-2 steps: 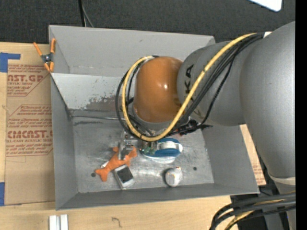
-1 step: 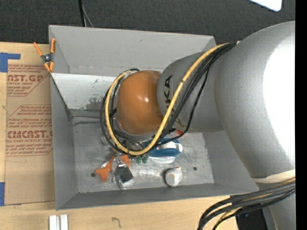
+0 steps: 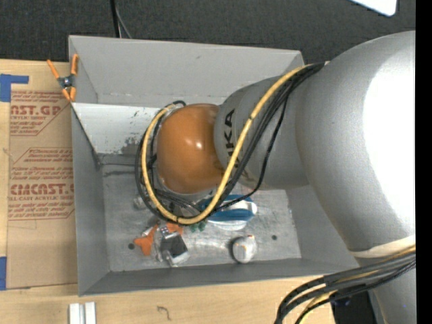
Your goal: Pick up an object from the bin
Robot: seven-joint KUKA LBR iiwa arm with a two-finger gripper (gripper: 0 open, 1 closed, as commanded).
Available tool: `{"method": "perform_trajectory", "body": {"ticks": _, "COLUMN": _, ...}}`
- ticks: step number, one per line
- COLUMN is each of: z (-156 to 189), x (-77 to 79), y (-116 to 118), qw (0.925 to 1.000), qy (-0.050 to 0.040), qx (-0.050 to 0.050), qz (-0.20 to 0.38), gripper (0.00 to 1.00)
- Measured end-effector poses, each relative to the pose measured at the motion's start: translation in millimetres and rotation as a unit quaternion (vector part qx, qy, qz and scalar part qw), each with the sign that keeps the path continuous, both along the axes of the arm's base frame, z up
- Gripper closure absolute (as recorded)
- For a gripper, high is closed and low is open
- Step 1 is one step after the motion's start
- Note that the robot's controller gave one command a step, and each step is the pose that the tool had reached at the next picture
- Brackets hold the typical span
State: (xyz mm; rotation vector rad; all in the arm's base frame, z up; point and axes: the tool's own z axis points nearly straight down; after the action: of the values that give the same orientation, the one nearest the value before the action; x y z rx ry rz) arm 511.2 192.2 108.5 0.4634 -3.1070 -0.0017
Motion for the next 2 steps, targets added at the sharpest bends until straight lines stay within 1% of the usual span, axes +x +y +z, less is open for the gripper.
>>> {"method": "perform_trajectory", "body": {"ticks": 1, "z": -30.9, "x": -2.0, "y": -17.4, "qw": 0.9908, "qy": 0.0129, "qx": 0.003, "qz": 0.135, "gripper": 1.00}}
{"method": "perform_trajectory", "body": {"ticks": 2, "z": -30.9, "x": -2.0, "y": -17.3, "qw": 0.9908, "qy": 0.0127, "qx": 0.003, "qz": 0.135, "gripper": 1.00}}
